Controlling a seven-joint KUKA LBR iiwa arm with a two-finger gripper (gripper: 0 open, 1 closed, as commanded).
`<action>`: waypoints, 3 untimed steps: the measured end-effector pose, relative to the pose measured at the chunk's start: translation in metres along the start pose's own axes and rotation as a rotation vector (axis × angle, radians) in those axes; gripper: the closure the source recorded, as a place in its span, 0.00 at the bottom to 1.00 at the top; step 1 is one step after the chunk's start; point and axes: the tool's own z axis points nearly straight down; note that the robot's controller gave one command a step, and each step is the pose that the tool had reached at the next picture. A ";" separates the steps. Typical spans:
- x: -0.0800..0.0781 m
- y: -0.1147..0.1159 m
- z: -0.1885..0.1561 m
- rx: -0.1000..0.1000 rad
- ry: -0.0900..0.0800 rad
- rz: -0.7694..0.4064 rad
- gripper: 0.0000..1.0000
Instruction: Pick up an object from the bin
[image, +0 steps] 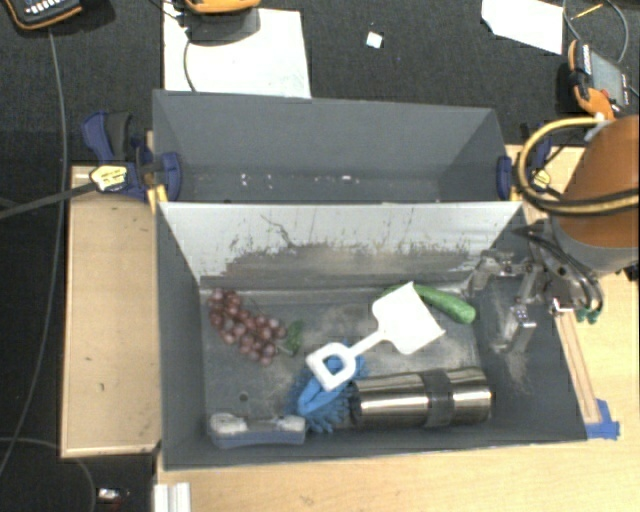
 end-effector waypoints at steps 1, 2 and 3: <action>0.000 0.000 0.000 0.000 0.000 0.000 0.00; 0.046 0.007 0.057 -0.001 0.003 0.053 0.00; 0.054 -0.014 0.093 0.000 -0.011 0.109 0.00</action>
Offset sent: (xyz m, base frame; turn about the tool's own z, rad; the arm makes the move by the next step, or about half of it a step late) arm -0.0455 0.0056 -0.0554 0.0574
